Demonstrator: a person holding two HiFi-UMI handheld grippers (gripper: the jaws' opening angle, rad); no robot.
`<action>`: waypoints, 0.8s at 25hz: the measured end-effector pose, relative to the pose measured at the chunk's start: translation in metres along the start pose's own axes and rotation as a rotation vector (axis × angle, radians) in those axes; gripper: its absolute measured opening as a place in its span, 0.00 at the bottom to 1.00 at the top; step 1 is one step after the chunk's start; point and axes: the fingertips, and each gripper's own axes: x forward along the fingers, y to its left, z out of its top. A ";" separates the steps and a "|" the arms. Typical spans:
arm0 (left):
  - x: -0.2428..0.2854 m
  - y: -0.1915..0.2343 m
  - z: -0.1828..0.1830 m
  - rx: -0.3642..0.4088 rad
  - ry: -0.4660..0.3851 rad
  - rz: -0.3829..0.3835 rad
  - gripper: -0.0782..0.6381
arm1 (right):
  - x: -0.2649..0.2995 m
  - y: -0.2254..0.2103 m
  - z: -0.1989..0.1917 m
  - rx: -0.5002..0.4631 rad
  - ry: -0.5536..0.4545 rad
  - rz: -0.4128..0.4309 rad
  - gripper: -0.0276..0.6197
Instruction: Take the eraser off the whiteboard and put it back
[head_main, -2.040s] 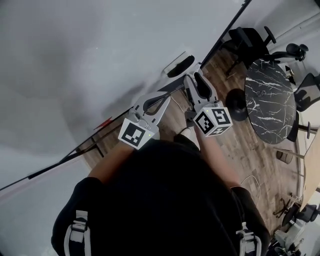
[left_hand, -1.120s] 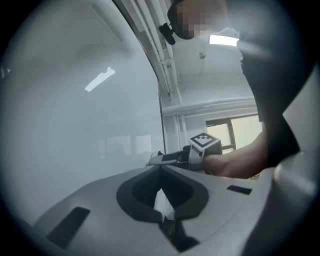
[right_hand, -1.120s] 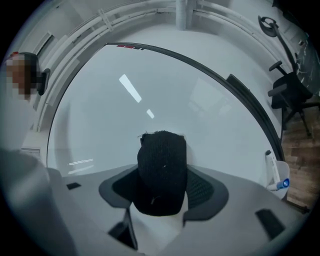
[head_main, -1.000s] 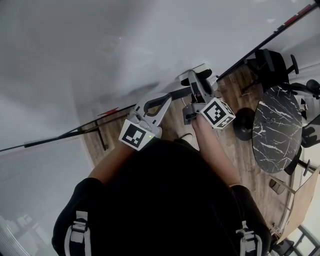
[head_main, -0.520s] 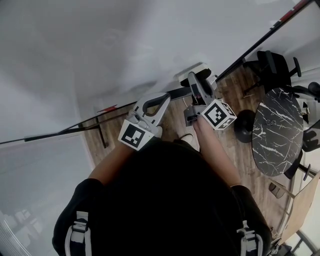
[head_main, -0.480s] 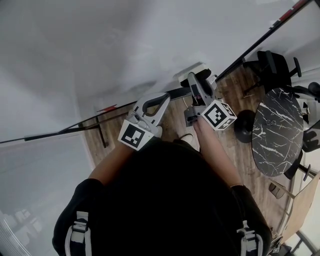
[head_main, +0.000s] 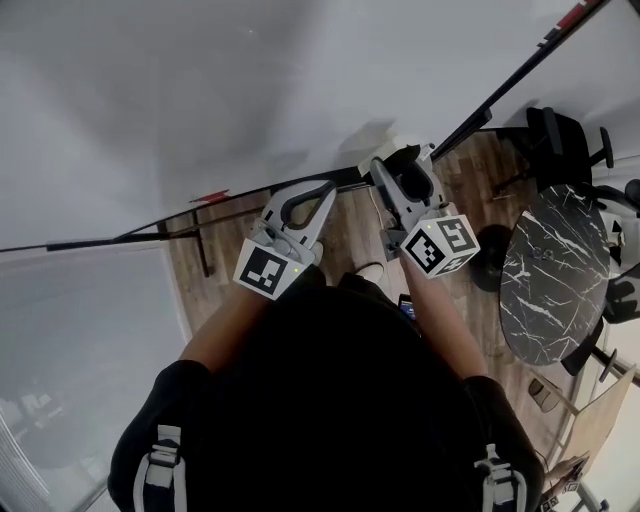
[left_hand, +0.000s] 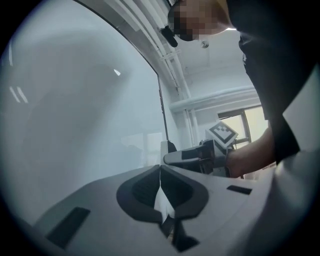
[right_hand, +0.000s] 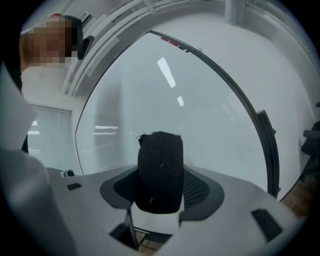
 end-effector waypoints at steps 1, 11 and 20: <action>-0.002 0.001 0.000 -0.001 0.002 0.020 0.12 | -0.001 0.003 0.000 -0.036 0.013 0.017 0.39; -0.042 0.017 0.002 0.004 0.005 0.166 0.12 | -0.004 0.056 -0.011 -0.291 0.083 0.186 0.39; -0.065 0.018 0.007 -0.009 -0.009 0.113 0.12 | -0.009 0.096 -0.014 -0.399 0.105 0.224 0.39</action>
